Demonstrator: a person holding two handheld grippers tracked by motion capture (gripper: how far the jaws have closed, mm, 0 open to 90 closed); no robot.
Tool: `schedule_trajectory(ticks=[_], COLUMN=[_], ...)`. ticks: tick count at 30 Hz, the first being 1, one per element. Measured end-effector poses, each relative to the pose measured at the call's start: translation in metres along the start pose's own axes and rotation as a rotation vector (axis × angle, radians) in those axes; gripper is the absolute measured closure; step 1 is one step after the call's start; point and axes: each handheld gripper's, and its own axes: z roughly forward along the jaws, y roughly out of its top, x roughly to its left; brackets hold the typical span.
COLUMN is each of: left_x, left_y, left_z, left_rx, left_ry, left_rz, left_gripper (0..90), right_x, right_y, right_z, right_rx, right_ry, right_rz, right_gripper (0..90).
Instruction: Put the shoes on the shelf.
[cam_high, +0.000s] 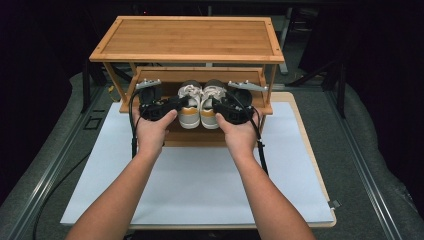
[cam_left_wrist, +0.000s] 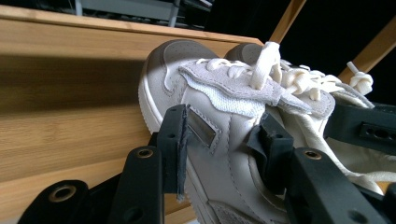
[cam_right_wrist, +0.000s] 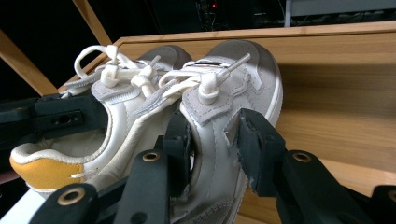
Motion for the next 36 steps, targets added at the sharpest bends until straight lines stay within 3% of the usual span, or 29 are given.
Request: schedule_trajectory(ticks=[5, 12, 17, 30, 34, 36], left_x=[0.006, 0.017, 0.019, 0.026, 0.022, 0.02], left_y=[0.005, 0.011, 0.01, 0.012, 0.016, 0.017], left_z=[0.003, 0.01, 0.017, 0.026, 0.026, 0.026], left_rx=[0.005, -0.005, 0.0, 0.024, 0.053, 0.065], left_ry=[0.014, -0.005, -0.012, -0.023, 0.012, 0.018], left_rz=[-0.006, -0.034, -0.03, -0.068, -0.06, -0.057], left_gripper=[60.8, 60.8, 60.7, 59.7, 58.7, 58.2], right_x=[-0.004, -0.006, -0.009, -0.015, -0.014, -0.013], right_y=[0.002, 0.007, 0.007, 0.012, 0.016, 0.017], right_z=[0.011, 0.022, 0.027, 0.034, 0.035, 0.036], right_rx=[0.014, -0.003, -0.013, 0.038, 0.077, 0.059], right_ry=[0.022, 0.04, 0.027, 0.02, 0.007, -0.001], right_rz=[0.032, 0.066, 0.072, 0.065, 0.067, 0.057], right_gripper=[65.1, 65.1, 65.1, 64.1, 61.9, 60.8])
